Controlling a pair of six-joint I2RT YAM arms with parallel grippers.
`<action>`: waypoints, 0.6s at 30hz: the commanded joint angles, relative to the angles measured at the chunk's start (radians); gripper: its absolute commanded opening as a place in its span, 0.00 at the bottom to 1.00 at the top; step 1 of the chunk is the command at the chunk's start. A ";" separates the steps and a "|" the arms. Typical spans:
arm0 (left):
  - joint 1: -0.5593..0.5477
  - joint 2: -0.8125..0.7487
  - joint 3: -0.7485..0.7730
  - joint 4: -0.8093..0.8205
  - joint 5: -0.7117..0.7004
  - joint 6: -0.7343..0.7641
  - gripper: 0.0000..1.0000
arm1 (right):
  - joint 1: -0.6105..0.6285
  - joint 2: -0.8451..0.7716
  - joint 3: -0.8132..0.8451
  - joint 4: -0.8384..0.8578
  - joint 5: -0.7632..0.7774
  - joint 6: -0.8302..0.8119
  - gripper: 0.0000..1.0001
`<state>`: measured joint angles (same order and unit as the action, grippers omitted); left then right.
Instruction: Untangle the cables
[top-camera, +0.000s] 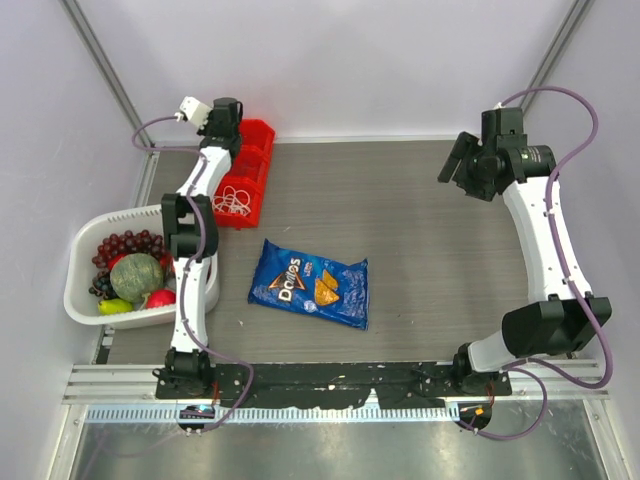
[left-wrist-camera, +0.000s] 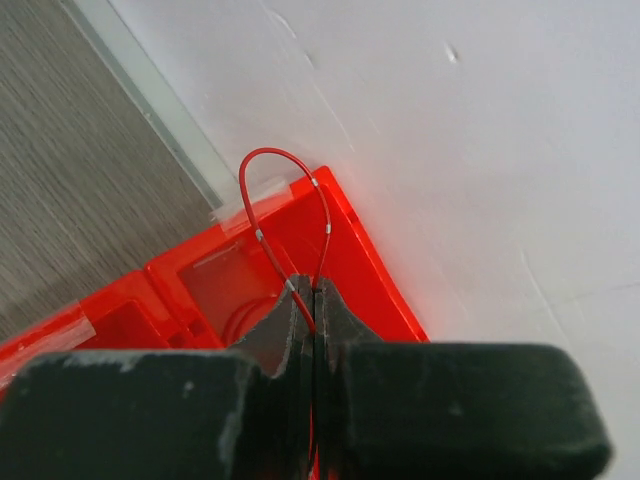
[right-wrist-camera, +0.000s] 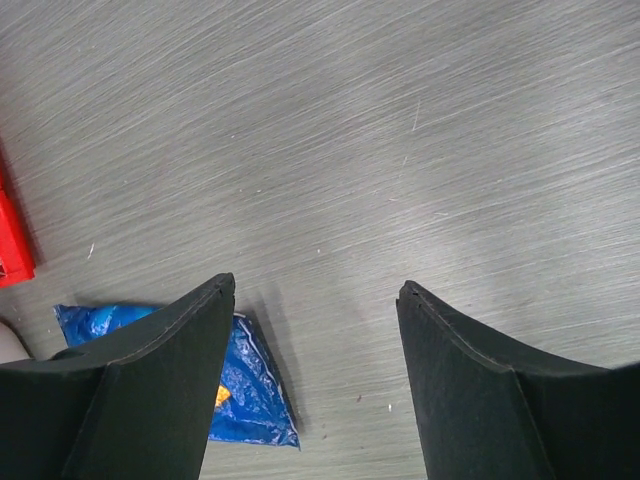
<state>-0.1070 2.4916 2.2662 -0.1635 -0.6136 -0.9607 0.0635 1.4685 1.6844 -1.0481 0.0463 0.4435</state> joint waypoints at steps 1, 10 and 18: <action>-0.003 0.015 0.111 0.084 -0.120 0.012 0.00 | -0.025 0.018 0.009 0.023 -0.026 0.006 0.71; -0.020 0.076 0.178 0.133 -0.114 0.398 0.00 | -0.037 0.064 0.031 0.020 -0.074 0.018 0.70; -0.023 0.055 0.093 0.136 -0.089 0.410 0.08 | -0.041 0.069 0.028 0.030 -0.102 0.034 0.69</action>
<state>-0.1257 2.5763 2.3459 -0.0631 -0.6872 -0.5922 0.0284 1.5406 1.6844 -1.0477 -0.0311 0.4606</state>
